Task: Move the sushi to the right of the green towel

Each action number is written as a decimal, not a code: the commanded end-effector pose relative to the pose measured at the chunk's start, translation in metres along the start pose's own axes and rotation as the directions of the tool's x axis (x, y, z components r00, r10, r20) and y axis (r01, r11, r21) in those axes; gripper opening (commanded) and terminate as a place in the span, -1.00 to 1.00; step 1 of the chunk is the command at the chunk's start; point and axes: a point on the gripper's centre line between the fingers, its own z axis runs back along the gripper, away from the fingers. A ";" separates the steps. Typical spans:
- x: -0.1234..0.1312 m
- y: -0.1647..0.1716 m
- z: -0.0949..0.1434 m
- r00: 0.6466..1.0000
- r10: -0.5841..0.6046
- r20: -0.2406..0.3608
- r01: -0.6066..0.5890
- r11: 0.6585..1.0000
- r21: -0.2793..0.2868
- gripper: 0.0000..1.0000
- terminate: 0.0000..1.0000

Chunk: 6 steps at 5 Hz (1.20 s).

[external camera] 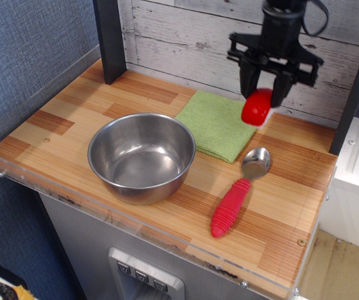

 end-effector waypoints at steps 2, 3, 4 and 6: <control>-0.001 -0.027 -0.006 0.995 0.055 0.089 -0.054 0.998 -0.010 -1.00 -1.00; -0.001 -0.030 -0.007 0.992 0.025 0.125 -0.019 0.999 -0.043 -1.00 -1.00; -0.001 -0.031 -0.007 0.991 0.009 0.135 0.001 0.997 -0.075 -1.00 -1.00; 0.001 -0.031 -0.008 0.983 -0.017 0.181 0.035 0.995 -0.097 -1.00 -1.00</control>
